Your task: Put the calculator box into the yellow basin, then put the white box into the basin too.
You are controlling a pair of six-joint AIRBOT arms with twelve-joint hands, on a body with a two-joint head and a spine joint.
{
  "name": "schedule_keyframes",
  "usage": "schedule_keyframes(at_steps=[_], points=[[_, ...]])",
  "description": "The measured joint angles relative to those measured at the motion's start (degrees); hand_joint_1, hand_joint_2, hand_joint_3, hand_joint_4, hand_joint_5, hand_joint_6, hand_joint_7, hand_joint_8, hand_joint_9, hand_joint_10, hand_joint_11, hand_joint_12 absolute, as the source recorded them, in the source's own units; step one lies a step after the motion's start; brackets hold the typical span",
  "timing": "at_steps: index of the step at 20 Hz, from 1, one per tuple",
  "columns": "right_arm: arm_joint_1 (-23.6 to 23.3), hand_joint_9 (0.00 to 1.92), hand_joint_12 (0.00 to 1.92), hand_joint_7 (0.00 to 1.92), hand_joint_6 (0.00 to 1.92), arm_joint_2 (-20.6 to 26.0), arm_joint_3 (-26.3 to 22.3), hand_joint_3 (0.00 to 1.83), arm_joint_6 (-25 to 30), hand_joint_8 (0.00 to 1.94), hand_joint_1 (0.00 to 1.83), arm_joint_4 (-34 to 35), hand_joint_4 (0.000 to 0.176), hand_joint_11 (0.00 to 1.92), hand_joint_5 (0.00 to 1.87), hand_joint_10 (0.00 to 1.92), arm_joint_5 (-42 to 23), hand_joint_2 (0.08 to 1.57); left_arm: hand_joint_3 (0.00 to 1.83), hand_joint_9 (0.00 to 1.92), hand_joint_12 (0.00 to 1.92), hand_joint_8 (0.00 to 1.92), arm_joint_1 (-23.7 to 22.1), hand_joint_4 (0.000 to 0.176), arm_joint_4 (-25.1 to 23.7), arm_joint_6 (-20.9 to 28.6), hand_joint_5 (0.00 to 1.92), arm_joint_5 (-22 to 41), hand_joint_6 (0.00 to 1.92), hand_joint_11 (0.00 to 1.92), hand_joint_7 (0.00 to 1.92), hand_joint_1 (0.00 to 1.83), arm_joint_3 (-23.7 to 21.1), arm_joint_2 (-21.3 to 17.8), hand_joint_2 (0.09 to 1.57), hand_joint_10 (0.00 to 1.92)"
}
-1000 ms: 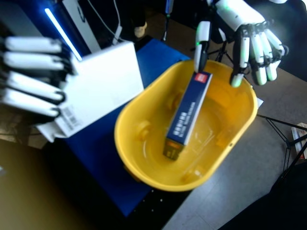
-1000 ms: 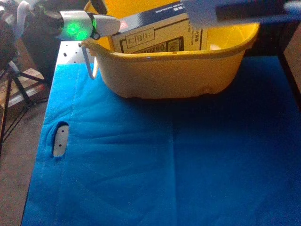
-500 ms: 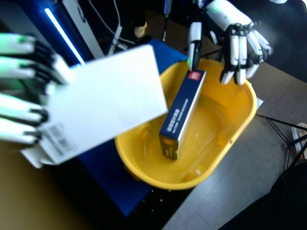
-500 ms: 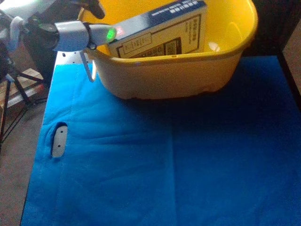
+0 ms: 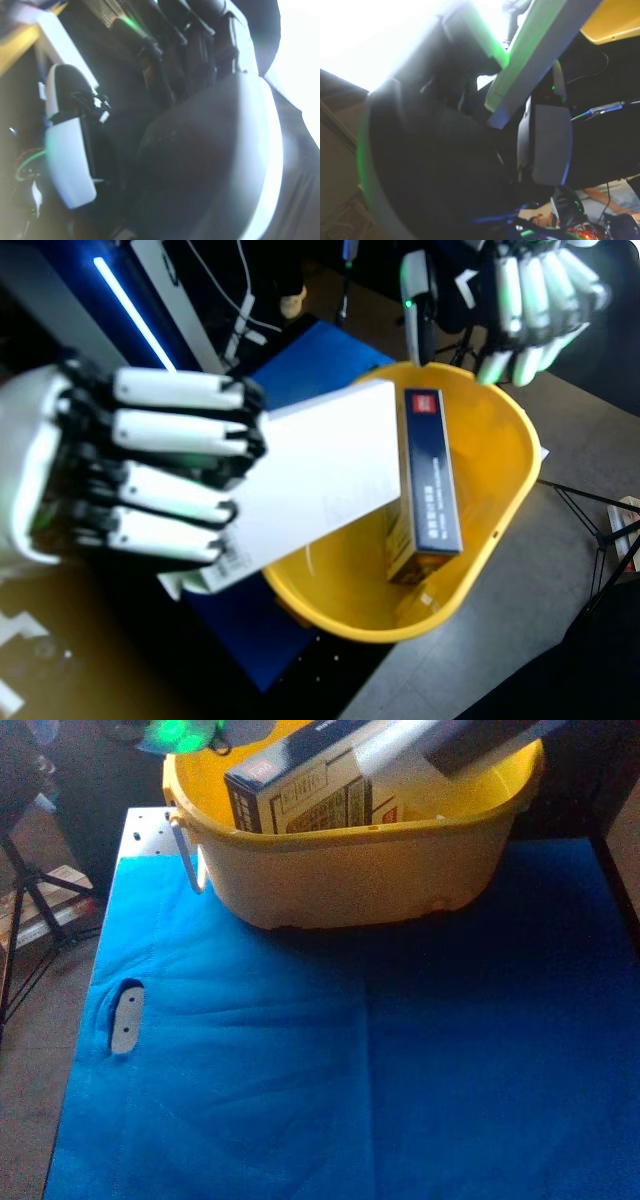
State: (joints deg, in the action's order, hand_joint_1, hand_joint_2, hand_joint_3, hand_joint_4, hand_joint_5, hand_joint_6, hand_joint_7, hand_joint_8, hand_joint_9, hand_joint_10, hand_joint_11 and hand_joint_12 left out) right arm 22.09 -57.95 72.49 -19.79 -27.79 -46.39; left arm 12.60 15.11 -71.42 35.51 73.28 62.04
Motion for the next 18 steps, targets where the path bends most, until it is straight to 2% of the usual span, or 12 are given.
schedule_keyframes(at_steps=[1, 2, 3, 4, 5, 6, 7, 8, 9, 15, 17, 18], points=[[0.0, 0.67, 1.90, 0.79, 0.85, -0.1, 0.2, 0.00, 0.0, 1.32, 1.36, -0.2, 0.000, 0.57, 1.03, 1.54, 0.5, 1.17, 0.00, 0.34, 1.69, 0.08, -0.3, 0.000, -0.4, 0.0, 0.74, 0.2, 0.24, 0.13, 0.74, 0.67, -0.3, 0.0, 1.05, 1.02], [-0.2, 0.68, 1.92, 0.77, 0.65, -0.4, 0.3, 0.00, 0.0, 1.46, 1.28, -0.4, 0.000, 0.63, 1.11, 1.67, 1.0, 1.15, 0.00, 0.30, 1.71, 0.12, -0.3, 0.000, -1.2, 0.0, 0.68, 0.8, 0.59, 0.11, 0.72, 0.65, -1.1, -0.3, 1.08, 1.10], [-0.8, 0.45, 1.92, 0.70, 0.75, -0.6, 0.3, 0.00, 0.1, 1.44, 1.24, -1.3, 0.000, 0.41, 1.11, 1.72, 1.4, 1.15, 0.00, 0.27, 1.77, 0.16, -0.3, 0.000, -1.7, 0.0, 0.56, 0.8, 0.88, 0.07, 0.69, 0.63, -1.9, -0.9, 1.08, 1.14], [-2.1, 0.39, 1.92, 0.71, 0.98, -1.0, 0.4, 0.00, 0.1, 1.27, 1.24, -2.6, 0.000, 0.21, 1.05, 1.50, 2.1, 1.16, 0.00, 0.23, 1.83, 0.34, -0.5, 0.000, -2.1, 0.0, 0.49, 0.7, 0.95, 0.04, 0.61, 0.64, -2.5, -1.6, 1.08, 1.19], [-2.8, 0.44, 1.92, 0.65, 0.77, -1.4, 0.4, 0.00, 0.0, 1.56, 1.24, -2.8, 0.000, 0.41, 1.06, 1.80, 2.1, 1.18, 0.00, 0.23, 1.79, 0.39, -1.1, 0.000, -2.1, 0.0, 0.41, 0.5, 0.67, 0.04, 0.53, 0.67, -2.5, -1.8, 1.08, 1.12], [-3.3, 0.41, 1.92, 0.63, 0.81, -1.6, 0.5, 0.00, 0.0, 1.60, 1.23, -2.7, 0.000, 0.39, 1.03, 1.83, 1.6, 1.19, 0.00, 0.22, 1.84, 0.64, -2.0, 0.000, -2.2, 0.0, 0.41, 0.7, 0.70, 0.05, 0.46, 0.66, -2.5, -2.1, 1.07, 1.22], [-3.4, 0.06, 1.92, 0.43, 0.79, -1.9, 0.5, 0.00, 0.1, 1.19, 1.20, -3.0, 0.000, 0.00, 1.11, 1.58, 1.0, 1.05, 0.00, 0.26, 1.75, 0.52, -2.9, 0.000, -2.8, 0.0, 0.49, 2.1, 0.38, 0.09, 0.49, 0.67, -2.5, -2.4, 1.05, 1.09], [-3.4, 0.65, 1.86, 0.82, 0.73, -2.1, 0.6, 0.00, 0.1, 1.33, 1.25, -3.9, 0.000, 0.51, 1.11, 1.59, 1.0, 1.13, 0.00, 0.31, 1.83, 0.86, -3.0, 0.000, -2.9, 0.0, 0.58, 2.8, 0.55, 0.19, 0.49, 0.71, -2.6, -2.6, 1.05, 1.27], [-3.4, 0.87, 1.72, 0.98, 0.65, -2.4, 0.7, 0.00, 0.1, 1.19, 1.26, -4.5, 0.000, 0.69, 1.13, 1.45, 1.4, 1.09, 0.00, 0.36, 1.81, 0.92, -3.0, 0.000, -3.0, 0.0, 0.52, 3.4, 0.69, 0.25, 0.50, 0.76, -2.6, -2.6, 1.05, 1.28], [-3.8, 0.87, 1.77, 0.94, 0.76, -4.0, 1.4, 0.01, 0.1, 1.22, 1.36, -4.9, 0.000, 0.71, 1.00, 1.41, 1.7, 1.11, 0.00, 0.42, 1.64, 0.44, -3.0, 0.000, -3.7, 0.0, 0.62, 3.6, 0.36, 0.24, 0.65, 0.63, -3.9, -3.0, 1.00, 0.98], [-3.9, 0.95, 1.64, 1.05, 0.96, -4.9, 2.0, 0.00, 0.1, 0.93, 1.39, -5.0, 0.000, 0.76, 0.97, 1.18, 1.7, 1.09, 0.00, 0.42, 1.59, 0.29, -3.0, 0.000, -3.6, 0.0, 0.60, 3.8, 0.25, 0.17, 0.64, 0.64, -3.9, -3.3, 1.03, 0.84], [-4.0, 0.92, 1.72, 0.99, 0.85, -5.3, 2.1, 0.00, 0.1, 1.07, 1.39, -5.3, 0.000, 0.81, 0.98, 1.30, 2.0, 1.10, 0.00, 0.43, 1.61, 0.24, -3.0, 0.000, -3.5, 0.0, 0.62, 3.9, 0.20, 0.19, 0.68, 0.65, -3.9, -3.3, 1.02, 0.87]])
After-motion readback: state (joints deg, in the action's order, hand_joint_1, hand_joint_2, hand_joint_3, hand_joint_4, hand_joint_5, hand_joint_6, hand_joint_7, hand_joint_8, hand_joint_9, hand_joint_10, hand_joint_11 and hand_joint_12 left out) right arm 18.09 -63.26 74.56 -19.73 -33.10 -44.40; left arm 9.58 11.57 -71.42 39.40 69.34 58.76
